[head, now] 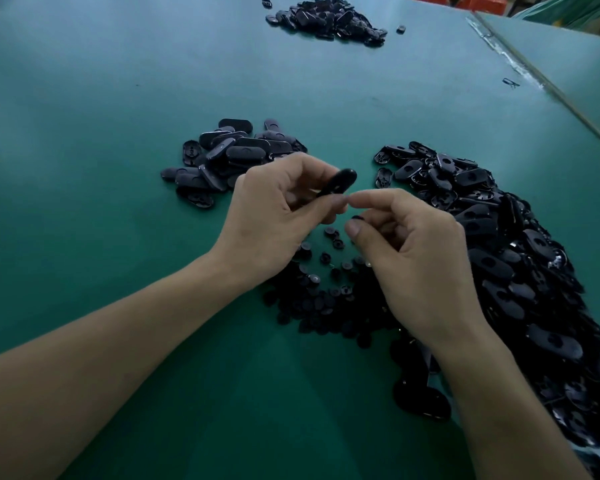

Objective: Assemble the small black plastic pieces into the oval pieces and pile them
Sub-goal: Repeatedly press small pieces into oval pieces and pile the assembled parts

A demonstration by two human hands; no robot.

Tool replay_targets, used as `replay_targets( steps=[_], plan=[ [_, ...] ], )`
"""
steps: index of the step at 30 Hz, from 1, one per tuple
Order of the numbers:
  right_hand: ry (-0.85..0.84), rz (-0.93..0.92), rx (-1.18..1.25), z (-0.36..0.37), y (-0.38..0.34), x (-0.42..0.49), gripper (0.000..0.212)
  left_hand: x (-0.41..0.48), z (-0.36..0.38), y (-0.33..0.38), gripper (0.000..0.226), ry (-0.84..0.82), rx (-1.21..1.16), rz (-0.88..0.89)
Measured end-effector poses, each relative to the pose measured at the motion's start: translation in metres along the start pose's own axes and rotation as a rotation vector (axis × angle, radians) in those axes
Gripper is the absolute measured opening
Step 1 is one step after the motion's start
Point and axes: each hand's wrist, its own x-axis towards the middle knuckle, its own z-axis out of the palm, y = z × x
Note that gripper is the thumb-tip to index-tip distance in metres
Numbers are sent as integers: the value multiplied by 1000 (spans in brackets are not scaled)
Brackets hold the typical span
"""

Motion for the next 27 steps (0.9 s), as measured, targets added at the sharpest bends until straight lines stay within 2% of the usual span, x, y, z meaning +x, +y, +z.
replay_targets(
  steps=[5,9,14,21,27],
  plan=[
    [102,-33,-1,-4,1,1,14,1,0,0,32,10,22,6],
    [95,-62,2,-2,-1,1,20,-1,0,1,39,-13,93,5],
    [107,-41,-27,-1,1,1,20,-4,2,4,22,-28,133,36],
    [132,-17,11,-1,-2,0,24,-5,2,5,18,-44,106,35],
    [126,3,-35,-2,-4,0,19,-5,1,6,21,-86,97,28]
  ],
)
